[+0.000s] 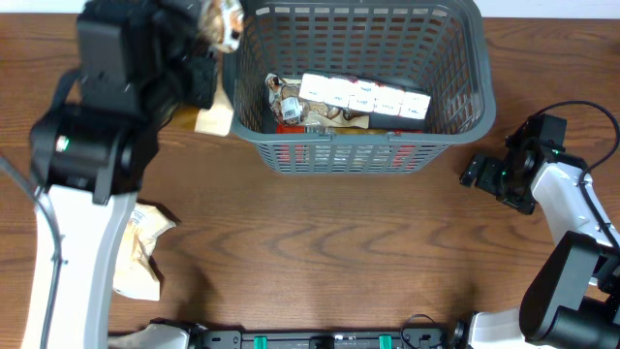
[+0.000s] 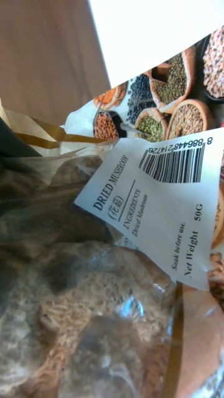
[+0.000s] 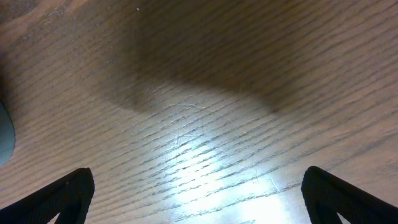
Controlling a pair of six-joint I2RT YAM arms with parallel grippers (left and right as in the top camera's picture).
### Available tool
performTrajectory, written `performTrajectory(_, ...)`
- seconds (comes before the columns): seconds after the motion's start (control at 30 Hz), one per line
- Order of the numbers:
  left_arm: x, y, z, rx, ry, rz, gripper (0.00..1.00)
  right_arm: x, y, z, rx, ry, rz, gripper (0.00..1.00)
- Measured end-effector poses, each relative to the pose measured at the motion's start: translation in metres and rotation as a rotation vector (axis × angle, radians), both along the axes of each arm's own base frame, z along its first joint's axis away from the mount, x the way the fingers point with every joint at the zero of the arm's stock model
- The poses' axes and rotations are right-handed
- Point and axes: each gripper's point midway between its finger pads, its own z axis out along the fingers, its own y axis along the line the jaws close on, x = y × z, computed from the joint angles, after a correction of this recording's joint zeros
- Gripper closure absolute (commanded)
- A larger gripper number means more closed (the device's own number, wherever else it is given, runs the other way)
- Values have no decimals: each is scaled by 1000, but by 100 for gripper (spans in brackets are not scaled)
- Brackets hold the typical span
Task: Pack container
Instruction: 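Lift the mushroom pouch with the left gripper and drop it into the basket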
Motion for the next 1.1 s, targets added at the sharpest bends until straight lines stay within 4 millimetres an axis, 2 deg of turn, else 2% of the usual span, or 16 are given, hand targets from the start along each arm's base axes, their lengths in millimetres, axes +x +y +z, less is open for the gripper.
performTrajectory(0.1,18,-27,-7,28,18,-76,94,0,0,0,0,0,0,1)
performTrajectory(0.27,39,-82,-42,111,78,-237,94,0,0,0,0,1,0,1)
performTrajectory(0.4,36,-125,-73,215,109,-399,94,0,0,0,0,1,0,1)
performTrajectory(0.53,22,-153,-84,310,99,-543,94,0,0,0,0,1,0,1)
performTrajectory(0.7,9,-159,-89,395,97,-653,94,0,0,0,0,0,0,1)
performTrajectory(0.83,8,-158,-97,450,104,-706,94,0,0,0,0,0,0,1)
performTrajectory(0.97,15,-162,-123,507,143,-762,94,0,0,0,0,1,0,1)
performTrajectory(1.1,23,-168,-161,547,216,-811,94,-1,0,0,1,4,0,1)
